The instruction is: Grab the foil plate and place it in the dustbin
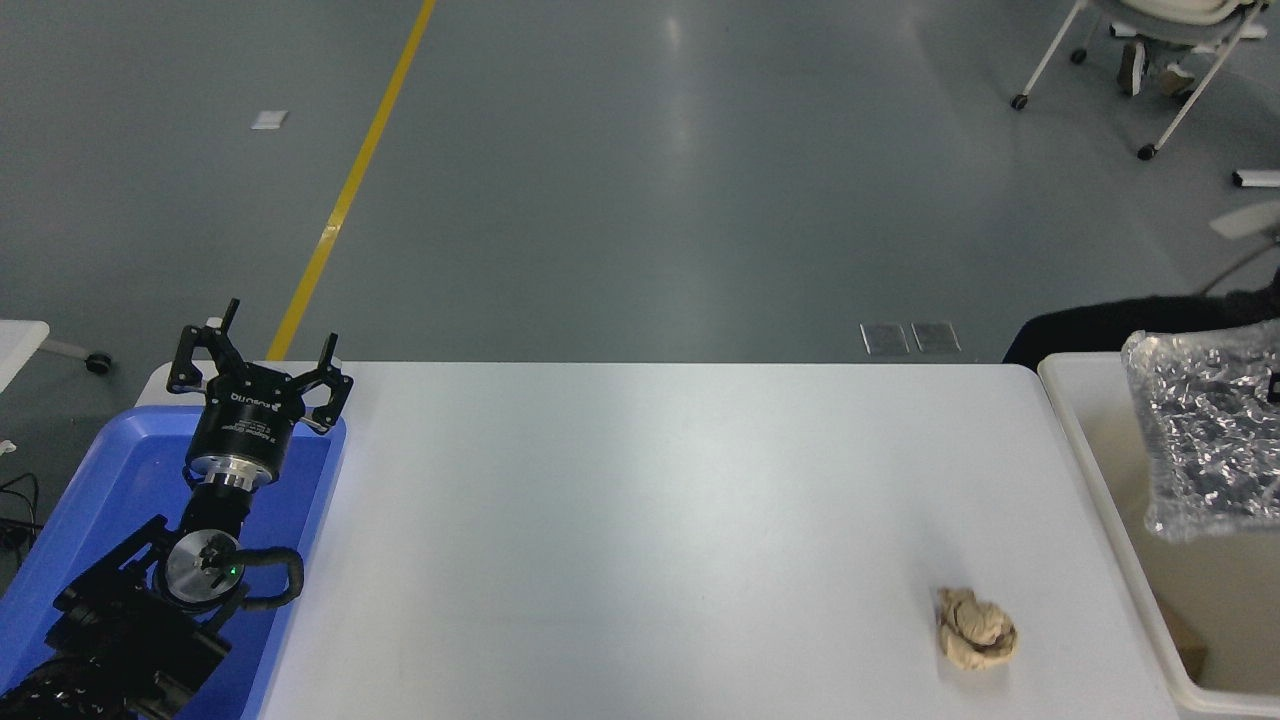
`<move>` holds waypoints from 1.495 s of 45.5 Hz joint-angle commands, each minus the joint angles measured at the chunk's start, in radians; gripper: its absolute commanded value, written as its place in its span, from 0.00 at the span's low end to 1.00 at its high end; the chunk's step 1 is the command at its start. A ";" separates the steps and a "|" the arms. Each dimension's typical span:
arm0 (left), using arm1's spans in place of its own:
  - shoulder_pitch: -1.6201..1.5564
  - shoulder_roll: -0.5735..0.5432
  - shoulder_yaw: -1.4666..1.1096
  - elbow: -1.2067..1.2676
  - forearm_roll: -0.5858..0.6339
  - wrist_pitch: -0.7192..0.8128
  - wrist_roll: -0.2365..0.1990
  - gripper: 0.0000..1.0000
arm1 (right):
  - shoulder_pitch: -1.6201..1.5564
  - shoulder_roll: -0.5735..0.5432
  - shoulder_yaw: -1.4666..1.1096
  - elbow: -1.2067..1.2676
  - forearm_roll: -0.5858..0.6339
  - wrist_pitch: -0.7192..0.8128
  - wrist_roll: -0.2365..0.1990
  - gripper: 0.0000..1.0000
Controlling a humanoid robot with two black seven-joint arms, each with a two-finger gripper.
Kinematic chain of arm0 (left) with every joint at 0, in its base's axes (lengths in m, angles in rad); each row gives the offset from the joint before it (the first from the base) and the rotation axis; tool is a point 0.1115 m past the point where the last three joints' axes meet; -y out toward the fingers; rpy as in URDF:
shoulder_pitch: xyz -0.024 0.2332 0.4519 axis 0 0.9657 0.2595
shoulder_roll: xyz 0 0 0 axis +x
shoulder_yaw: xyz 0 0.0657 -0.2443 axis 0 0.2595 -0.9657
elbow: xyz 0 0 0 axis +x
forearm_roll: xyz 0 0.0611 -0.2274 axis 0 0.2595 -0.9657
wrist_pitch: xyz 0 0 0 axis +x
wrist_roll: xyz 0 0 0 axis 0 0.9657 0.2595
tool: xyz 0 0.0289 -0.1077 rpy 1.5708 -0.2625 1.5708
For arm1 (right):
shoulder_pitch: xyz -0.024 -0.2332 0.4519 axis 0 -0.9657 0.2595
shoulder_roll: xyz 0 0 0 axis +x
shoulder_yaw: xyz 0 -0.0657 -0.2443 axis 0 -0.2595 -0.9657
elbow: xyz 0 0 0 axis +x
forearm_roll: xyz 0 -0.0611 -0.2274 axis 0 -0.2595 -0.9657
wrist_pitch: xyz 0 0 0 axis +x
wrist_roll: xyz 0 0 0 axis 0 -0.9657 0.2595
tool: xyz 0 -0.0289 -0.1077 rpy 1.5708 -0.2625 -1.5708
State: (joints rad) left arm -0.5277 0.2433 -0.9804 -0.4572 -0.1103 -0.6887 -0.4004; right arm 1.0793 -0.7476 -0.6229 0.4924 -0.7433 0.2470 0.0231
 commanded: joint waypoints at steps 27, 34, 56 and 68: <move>-0.002 -0.001 0.000 0.000 0.000 0.000 0.000 1.00 | -0.295 0.208 0.045 -0.313 0.027 -0.135 -0.003 1.00; -0.002 0.001 0.000 0.000 0.000 0.000 0.000 1.00 | -0.271 0.200 0.069 -0.298 0.027 -0.124 -0.002 1.00; -0.003 0.001 0.003 -0.001 0.000 -0.006 0.003 1.00 | 0.597 -0.047 -0.253 0.510 0.016 0.349 0.001 1.00; -0.003 0.001 0.003 0.000 0.000 -0.006 0.003 1.00 | 1.077 0.151 -0.573 0.846 0.462 0.538 0.000 1.00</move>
State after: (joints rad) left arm -0.5307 0.2437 -0.9773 -0.4583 -0.1105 -0.6941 -0.3976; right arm 1.7293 -0.7140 -0.9469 1.0042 -0.5702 0.6036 0.0224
